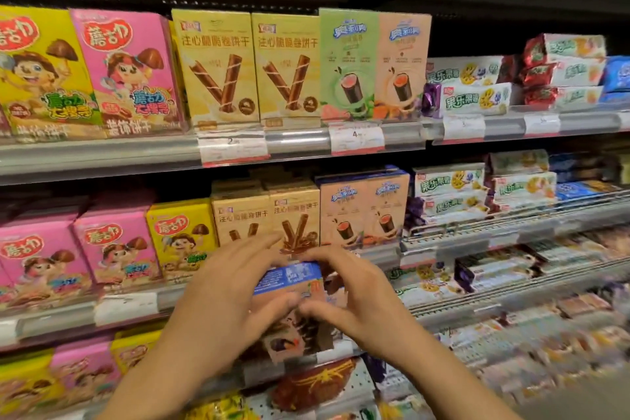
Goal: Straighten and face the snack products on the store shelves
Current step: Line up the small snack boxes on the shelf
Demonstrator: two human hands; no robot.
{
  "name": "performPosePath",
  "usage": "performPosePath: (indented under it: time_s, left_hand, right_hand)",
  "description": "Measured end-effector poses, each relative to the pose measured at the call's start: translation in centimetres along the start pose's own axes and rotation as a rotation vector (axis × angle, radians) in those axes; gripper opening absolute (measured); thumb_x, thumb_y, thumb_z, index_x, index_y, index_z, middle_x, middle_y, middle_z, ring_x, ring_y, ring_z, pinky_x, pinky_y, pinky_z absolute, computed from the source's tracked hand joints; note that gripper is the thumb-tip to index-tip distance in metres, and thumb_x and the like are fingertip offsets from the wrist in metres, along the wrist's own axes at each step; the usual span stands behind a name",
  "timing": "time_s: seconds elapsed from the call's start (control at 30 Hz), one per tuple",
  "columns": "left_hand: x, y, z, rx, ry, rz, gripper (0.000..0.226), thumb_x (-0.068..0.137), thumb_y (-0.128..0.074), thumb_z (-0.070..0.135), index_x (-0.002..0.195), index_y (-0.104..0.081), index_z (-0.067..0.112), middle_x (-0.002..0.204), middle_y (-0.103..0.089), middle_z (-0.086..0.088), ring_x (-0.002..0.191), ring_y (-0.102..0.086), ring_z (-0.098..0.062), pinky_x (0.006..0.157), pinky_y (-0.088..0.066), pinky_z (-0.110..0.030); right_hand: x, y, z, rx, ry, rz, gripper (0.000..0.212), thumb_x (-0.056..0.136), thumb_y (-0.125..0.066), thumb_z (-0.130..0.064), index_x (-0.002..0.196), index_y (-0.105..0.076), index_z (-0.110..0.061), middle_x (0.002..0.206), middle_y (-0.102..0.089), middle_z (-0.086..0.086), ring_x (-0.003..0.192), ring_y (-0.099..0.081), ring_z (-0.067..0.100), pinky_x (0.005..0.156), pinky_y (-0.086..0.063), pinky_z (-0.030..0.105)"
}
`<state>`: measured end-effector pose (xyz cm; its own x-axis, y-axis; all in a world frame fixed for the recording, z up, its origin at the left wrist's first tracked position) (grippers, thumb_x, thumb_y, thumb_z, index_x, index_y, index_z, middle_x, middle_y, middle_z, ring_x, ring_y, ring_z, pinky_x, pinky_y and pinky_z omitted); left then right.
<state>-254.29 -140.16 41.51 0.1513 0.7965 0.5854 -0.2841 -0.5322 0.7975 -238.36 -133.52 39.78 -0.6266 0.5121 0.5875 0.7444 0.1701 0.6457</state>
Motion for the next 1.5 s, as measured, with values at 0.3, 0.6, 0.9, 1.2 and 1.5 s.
performPosePath:
  time_s: [0.3,0.6,0.9,1.2,1.5]
  left_hand:
    - [-4.3,-8.7,-5.2,0.130,0.269,-0.183,0.064,0.097,-0.029,0.070,0.145,-0.048,0.034,0.159,-0.038,0.012,0.147,-0.033,-0.015,0.121,-0.023,-0.038]
    - [-4.5,-11.9,-6.0,0.404,0.316,-0.232,0.084,0.076,-0.079,0.045,0.149,-0.048,0.018,0.145,-0.051,-0.009,0.129,-0.043,-0.031,0.109,-0.041,-0.056]
    - [-5.0,-14.2,-5.8,0.479,0.265,-0.167,0.106,0.063,-0.086,0.044,0.152,-0.043,0.007,0.148,-0.050,-0.019,0.134,-0.045,-0.044,0.114,-0.023,-0.060]
    - [-5.2,-14.7,-6.0,0.486,0.324,-0.223,0.109,0.066,-0.083,0.049,0.156,-0.036,0.011,0.156,-0.043,-0.015,0.143,-0.037,-0.040,0.115,-0.021,-0.058]
    - [-5.5,-16.0,-6.0,0.527,0.294,-0.182,0.112,0.065,-0.065,0.054,0.158,-0.021,0.012,0.161,-0.022,-0.016,0.146,-0.029,-0.044,0.114,-0.024,-0.065]
  right_hand:
    - [-8.3,1.3,9.8,-0.136,-0.283,0.025,0.036,0.088,-0.071,-0.048,0.117,-0.050,-0.052,0.113,-0.060,-0.028,0.098,-0.062,0.001,0.076,-0.051,0.020]
    - [-13.4,4.4,19.7,-0.138,-0.576,0.089,0.037,0.083,-0.083,-0.020,0.102,-0.057,-0.039,0.103,-0.069,-0.018,0.100,-0.067,0.003,0.074,-0.060,0.030]
    - [-11.1,1.7,23.0,-0.222,-0.398,-0.009,0.034,0.088,-0.078,-0.018,0.113,-0.057,-0.027,0.108,-0.057,-0.016,0.101,-0.059,0.002,0.082,-0.048,0.014]
    - [-8.5,-0.7,25.1,-0.187,-0.369,-0.056,0.036,0.086,-0.080,-0.020,0.109,-0.055,-0.034,0.106,-0.059,-0.024,0.102,-0.058,-0.004,0.082,-0.051,0.020]
    - [-7.3,-2.5,27.7,-0.094,-0.471,-0.113,0.034,0.084,-0.081,-0.023,0.108,-0.059,-0.032,0.104,-0.069,-0.016,0.100,-0.065,0.003,0.081,-0.055,0.026]
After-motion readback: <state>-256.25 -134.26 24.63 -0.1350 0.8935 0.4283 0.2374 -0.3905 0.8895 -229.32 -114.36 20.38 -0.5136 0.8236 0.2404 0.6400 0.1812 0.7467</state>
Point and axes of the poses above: each hand's wrist, its own x-axis towards the middle knuckle, its own y-axis out of the back of the hand, z = x × y, the point moved 7 cm from there along x, towards the middle knuckle
